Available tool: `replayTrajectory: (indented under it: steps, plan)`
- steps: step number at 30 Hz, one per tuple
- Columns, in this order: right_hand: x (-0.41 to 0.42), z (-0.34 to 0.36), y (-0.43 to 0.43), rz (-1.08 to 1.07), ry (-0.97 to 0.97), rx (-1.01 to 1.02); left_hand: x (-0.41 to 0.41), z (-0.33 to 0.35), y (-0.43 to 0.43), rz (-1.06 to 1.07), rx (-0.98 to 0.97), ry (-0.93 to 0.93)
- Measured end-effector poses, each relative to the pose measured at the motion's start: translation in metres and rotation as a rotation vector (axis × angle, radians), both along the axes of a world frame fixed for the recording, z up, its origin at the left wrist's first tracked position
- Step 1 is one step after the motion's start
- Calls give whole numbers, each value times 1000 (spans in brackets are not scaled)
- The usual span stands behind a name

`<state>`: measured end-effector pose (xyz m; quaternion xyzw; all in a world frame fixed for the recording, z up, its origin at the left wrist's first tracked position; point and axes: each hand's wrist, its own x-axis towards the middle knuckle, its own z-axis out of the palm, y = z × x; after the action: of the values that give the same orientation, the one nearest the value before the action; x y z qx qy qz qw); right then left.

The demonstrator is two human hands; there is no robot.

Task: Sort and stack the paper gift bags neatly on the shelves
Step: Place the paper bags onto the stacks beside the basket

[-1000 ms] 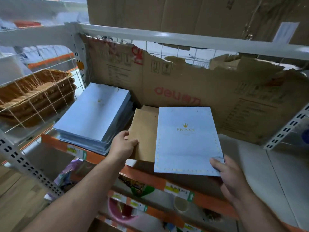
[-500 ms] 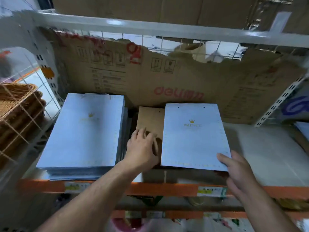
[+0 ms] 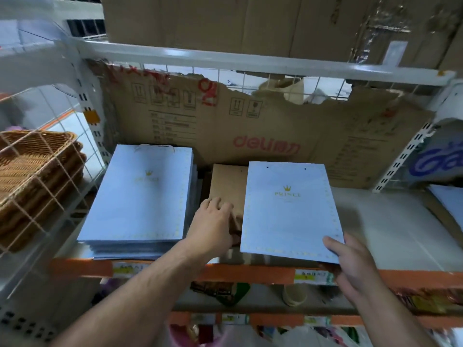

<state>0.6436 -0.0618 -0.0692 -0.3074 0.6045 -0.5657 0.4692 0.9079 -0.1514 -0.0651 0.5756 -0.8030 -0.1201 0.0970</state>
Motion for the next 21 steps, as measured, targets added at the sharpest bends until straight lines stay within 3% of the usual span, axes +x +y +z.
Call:
replayTrajectory:
  steps: [3, 11, 21]
  plan:
    - [2, 0, 4, 38, -57, -9, 15, 3, 32, 25, -94, 50]
    - [44, -12, 8, 152, -117, 28, 70, -2, 100, 188, -102, 4]
    - [127, 12, 3, 229, -120, -9, 158, -4, 108, 414, -105, 93]
